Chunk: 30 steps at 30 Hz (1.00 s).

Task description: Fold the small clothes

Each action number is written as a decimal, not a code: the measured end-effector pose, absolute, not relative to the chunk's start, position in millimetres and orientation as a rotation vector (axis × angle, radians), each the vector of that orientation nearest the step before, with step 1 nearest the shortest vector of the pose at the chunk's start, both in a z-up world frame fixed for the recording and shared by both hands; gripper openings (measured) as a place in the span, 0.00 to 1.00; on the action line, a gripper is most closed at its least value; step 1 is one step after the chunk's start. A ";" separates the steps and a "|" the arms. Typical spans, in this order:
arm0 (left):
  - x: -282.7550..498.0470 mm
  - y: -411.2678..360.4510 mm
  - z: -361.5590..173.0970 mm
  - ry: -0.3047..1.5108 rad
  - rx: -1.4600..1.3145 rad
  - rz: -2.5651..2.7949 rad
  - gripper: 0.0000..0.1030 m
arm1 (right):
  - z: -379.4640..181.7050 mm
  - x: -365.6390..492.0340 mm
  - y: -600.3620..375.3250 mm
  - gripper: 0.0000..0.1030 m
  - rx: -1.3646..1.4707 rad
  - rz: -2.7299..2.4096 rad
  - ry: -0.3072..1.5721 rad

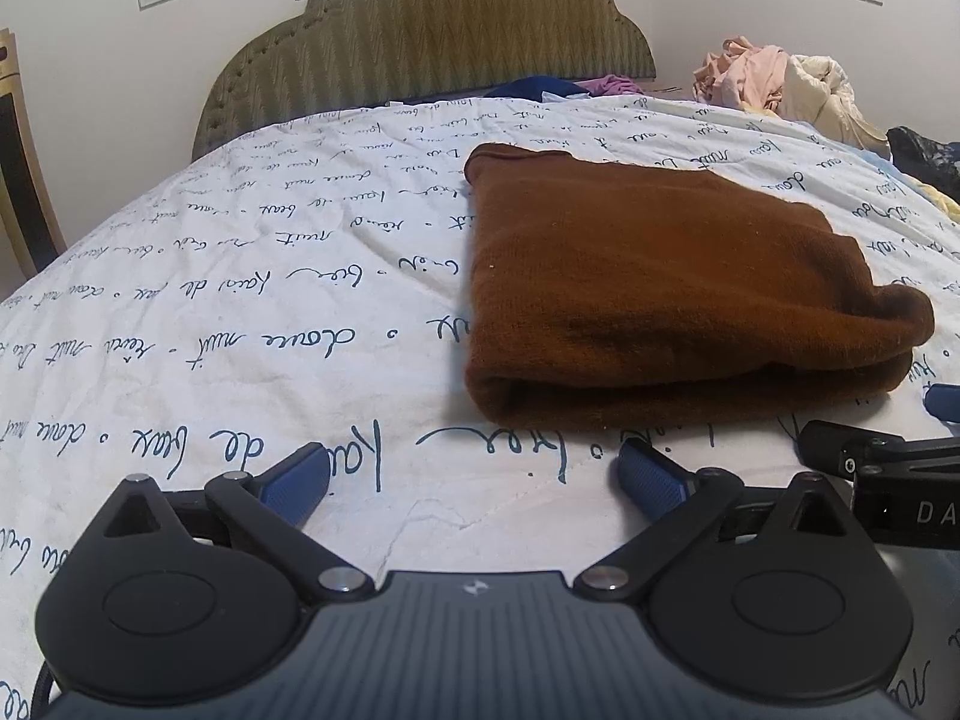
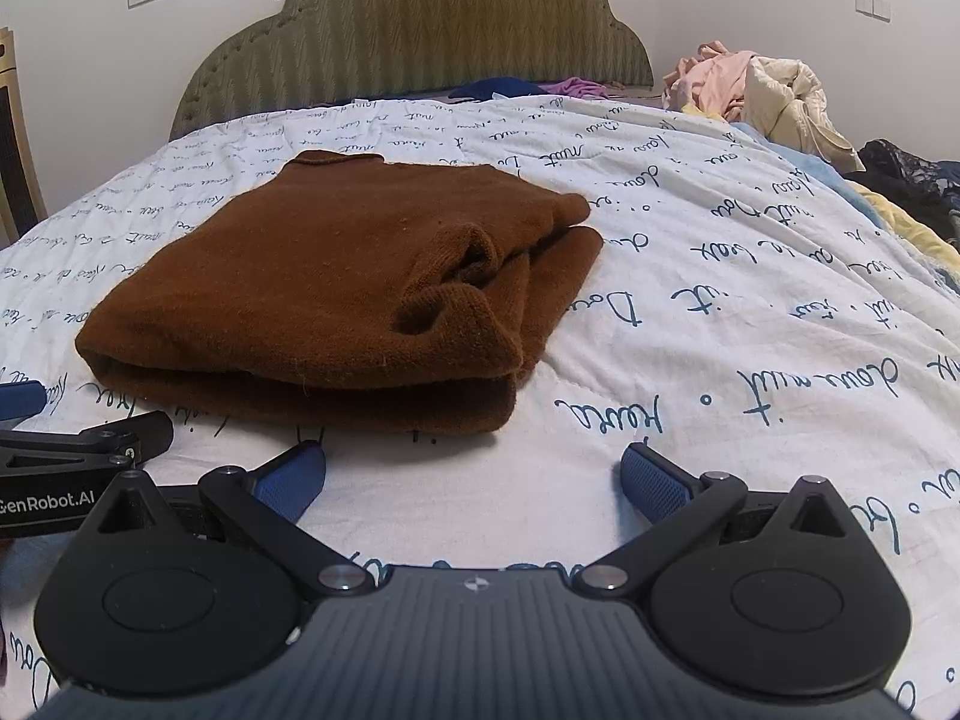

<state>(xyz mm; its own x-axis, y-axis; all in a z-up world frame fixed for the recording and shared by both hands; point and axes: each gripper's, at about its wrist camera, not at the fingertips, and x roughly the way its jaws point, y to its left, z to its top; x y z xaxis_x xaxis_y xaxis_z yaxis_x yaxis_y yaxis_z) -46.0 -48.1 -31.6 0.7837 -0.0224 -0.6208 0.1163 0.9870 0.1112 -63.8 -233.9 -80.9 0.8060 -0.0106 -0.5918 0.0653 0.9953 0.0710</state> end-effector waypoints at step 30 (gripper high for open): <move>-45.0 -44.9 -32.2 0.678 0.129 -0.082 1.00 | -81.4 -63.2 -230.7 1.00 0.066 -0.049 0.637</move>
<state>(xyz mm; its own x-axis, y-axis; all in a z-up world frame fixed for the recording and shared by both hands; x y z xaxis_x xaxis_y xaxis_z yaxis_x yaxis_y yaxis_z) -45.0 -44.9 -32.2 0.7760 -0.0335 -0.6298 0.1173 0.9888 0.0919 -63.2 -230.7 -81.4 0.8028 -0.0251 -0.5957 0.0659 0.9967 0.0467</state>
